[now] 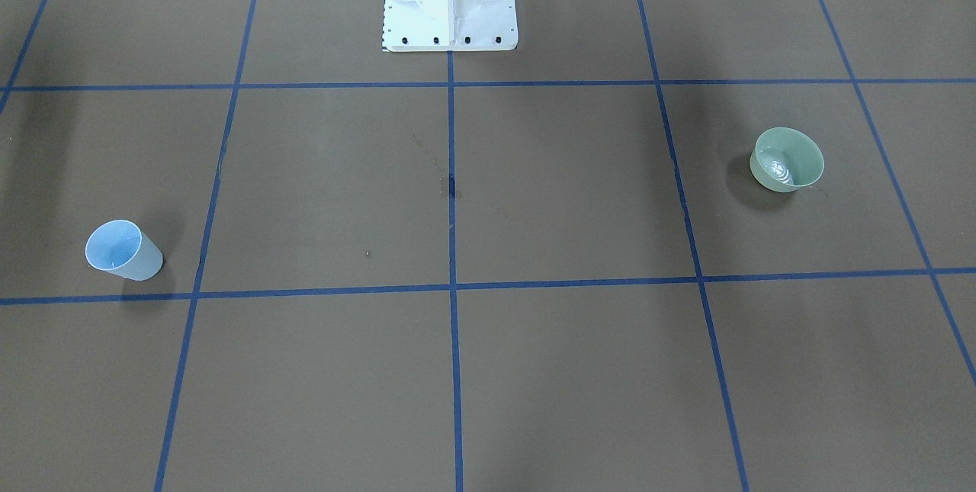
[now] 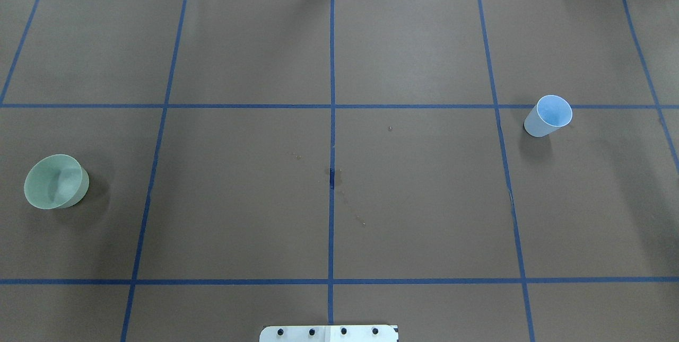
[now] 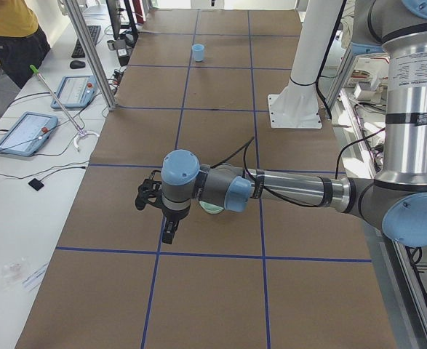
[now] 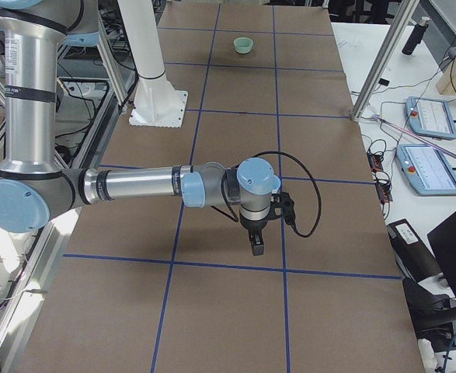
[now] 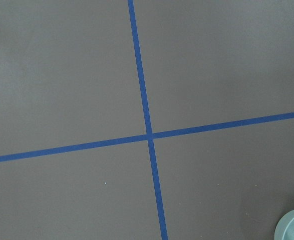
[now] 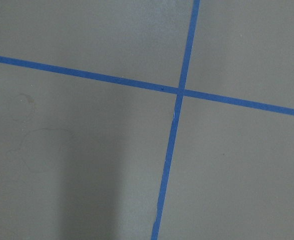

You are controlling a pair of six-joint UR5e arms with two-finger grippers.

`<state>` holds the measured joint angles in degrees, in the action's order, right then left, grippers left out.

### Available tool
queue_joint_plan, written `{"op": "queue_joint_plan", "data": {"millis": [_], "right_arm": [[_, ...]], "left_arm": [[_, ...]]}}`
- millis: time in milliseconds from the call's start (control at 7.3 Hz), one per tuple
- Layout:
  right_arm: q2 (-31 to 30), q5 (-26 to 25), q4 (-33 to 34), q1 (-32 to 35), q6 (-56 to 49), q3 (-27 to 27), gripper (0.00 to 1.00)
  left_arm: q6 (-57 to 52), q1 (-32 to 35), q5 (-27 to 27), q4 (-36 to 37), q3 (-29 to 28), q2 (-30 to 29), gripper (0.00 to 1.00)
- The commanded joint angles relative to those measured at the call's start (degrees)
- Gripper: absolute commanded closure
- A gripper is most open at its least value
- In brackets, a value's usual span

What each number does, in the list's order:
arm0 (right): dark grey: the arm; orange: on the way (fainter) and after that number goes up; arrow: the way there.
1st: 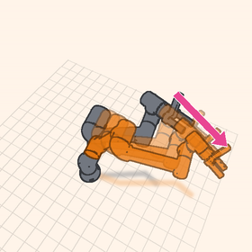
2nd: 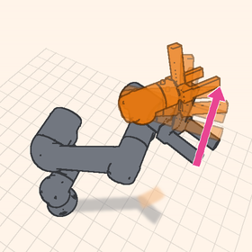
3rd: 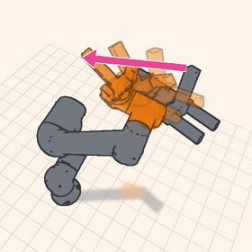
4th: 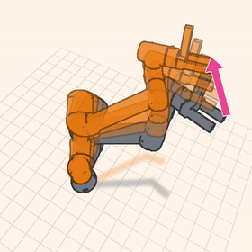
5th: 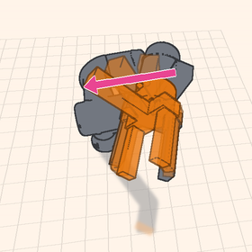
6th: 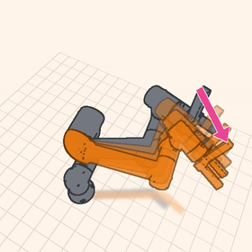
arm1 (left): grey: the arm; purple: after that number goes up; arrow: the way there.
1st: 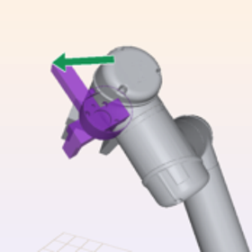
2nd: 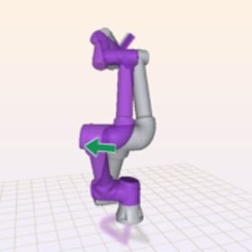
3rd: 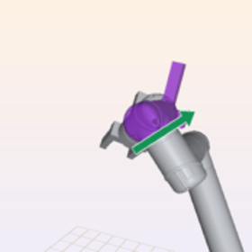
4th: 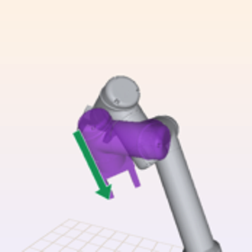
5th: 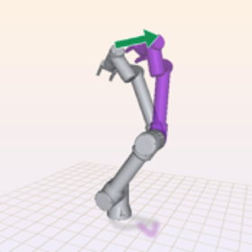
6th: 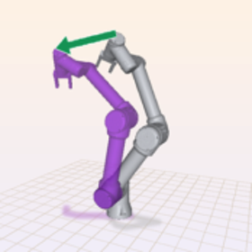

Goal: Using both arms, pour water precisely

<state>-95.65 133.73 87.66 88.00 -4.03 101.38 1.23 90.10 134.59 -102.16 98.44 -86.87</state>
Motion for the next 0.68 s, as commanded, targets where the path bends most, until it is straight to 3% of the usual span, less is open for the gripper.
{"op": "queue_joint_plan", "data": {"millis": [0,137,274,548], "right_arm": [[-0.1,0.8,-2.4,-2.6,8.5,0.9,0.00],[-0.1,-0.2,-2.4,-6.0,14.4,3.0,0.00],[-0.1,-0.2,-2.4,-7.1,16.2,3.1,0.00],[-0.1,-0.2,-2.4,-7.3,16.6,3.1,0.00]], "left_arm": [[0.8,-4.4,-0.3,-5.3,-0.3,0.5,0.00],[7.7,-6.4,-0.3,-6.7,-0.2,0.6,0.00],[14.9,-9.6,-0.6,-12.1,-0.3,1.5,0.00],[21.8,-18.4,-0.6,-15.1,-0.3,3.3,0.00]]}}
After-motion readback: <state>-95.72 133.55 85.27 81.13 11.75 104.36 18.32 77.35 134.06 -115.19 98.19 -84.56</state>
